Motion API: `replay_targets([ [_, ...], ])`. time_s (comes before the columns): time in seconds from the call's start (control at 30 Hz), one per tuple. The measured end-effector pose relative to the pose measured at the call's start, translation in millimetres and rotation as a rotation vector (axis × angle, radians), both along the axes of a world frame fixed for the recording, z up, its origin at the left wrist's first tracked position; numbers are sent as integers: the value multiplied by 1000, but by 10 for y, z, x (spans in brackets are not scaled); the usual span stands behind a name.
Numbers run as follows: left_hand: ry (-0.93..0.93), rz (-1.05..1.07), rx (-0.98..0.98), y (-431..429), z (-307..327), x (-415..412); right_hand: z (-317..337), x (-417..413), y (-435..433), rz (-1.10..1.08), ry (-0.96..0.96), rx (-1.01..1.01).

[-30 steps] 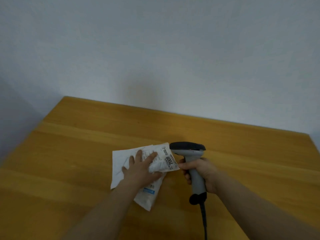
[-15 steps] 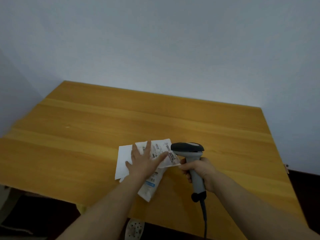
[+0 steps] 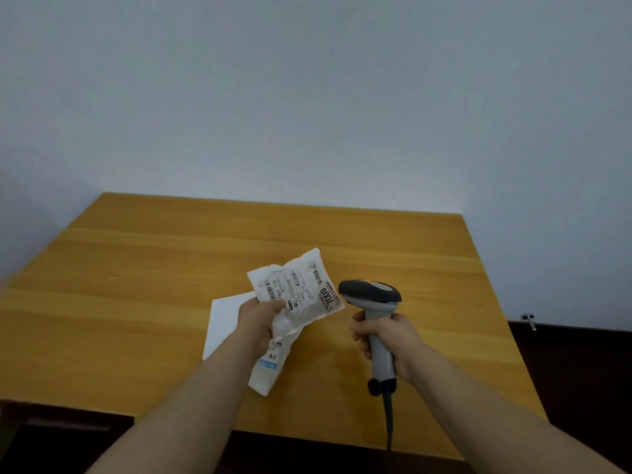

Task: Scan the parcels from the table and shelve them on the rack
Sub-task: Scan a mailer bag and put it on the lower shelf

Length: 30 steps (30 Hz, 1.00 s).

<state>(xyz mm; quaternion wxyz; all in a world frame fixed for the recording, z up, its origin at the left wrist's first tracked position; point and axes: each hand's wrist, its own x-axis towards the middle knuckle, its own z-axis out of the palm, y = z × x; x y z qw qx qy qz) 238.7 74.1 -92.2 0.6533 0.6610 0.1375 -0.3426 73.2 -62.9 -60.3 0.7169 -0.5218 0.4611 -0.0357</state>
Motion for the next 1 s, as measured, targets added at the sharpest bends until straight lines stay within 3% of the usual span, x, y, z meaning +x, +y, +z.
replay_targets([
  [0.17,75,-91,-188,307,388,-46,360,135,33,-165,-137,-89],
  [0.43,34,-203,-267,695,914,-40,755,378,359,3,-206,-195],
  [0.6,-41,-284,-332,1025,1163,-34,907,548,596,-146,-291,-171],
  [0.73,-76,-26,-391,1040,1275,-57,1018,676,849,-168,-346,-97],
  [0.9,-51,214,-603,1088,1576,79,1212,710,1004,-28,-406,-95],
  [1.0,-194,297,-505,1215,1722,189,1305,629,1029,93,-410,-206],
])
